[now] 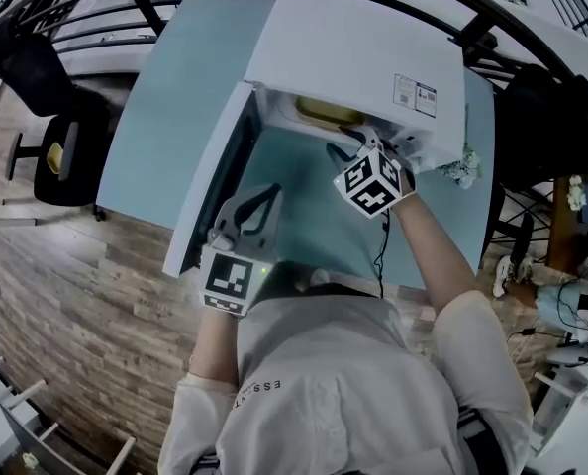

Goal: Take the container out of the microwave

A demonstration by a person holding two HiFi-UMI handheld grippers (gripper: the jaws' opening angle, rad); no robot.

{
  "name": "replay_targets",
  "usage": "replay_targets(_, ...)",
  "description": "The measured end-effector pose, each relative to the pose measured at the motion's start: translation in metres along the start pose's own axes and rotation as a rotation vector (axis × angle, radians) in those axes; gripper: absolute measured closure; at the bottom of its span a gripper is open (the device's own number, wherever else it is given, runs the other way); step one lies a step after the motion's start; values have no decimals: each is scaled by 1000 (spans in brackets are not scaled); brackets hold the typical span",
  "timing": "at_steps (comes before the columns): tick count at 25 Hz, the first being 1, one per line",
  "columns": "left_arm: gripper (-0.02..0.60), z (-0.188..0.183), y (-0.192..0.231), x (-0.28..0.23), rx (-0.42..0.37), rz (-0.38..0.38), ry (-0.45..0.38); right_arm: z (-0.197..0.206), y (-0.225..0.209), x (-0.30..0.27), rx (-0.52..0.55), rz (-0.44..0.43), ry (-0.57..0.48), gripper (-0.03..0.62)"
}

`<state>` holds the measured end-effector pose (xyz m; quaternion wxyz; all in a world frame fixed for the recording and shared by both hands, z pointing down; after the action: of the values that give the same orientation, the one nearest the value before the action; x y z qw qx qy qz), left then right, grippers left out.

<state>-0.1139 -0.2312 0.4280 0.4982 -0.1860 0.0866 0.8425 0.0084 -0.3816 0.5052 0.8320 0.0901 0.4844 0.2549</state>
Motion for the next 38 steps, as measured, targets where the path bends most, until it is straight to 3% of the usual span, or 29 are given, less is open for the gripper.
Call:
replay_targets(17, 588, 18, 18, -13, 40, 23, 29, 0, -6, -94, 276, -112, 241, 434)
replay_targets(21, 588, 17, 16, -13, 32, 29, 30, 2, -8, -98, 348, -71, 278, 543)
replay_targets(23, 588, 17, 16, -11, 32, 30, 30, 2, -8, -97, 364, -67, 286, 549)
replay_targets(30, 588, 9, 16, -1, 16, 10, 5, -2, -4, -70, 289, -51, 220, 571)
replay_targets(38, 588, 2, 11, 21, -17, -21, -13, 3, 28, -14, 195, -119, 87, 572)
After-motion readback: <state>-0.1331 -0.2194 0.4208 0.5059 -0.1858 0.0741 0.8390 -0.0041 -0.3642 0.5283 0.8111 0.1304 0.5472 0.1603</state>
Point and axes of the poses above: the fingertips, and each gripper's own axes: x backward along the fingers, y to its left, z out of its underside, the point moved 5 cm from there along x, backward along the fingers, and after that the axes turned 7 degrees about y, right-handed, at the moved point
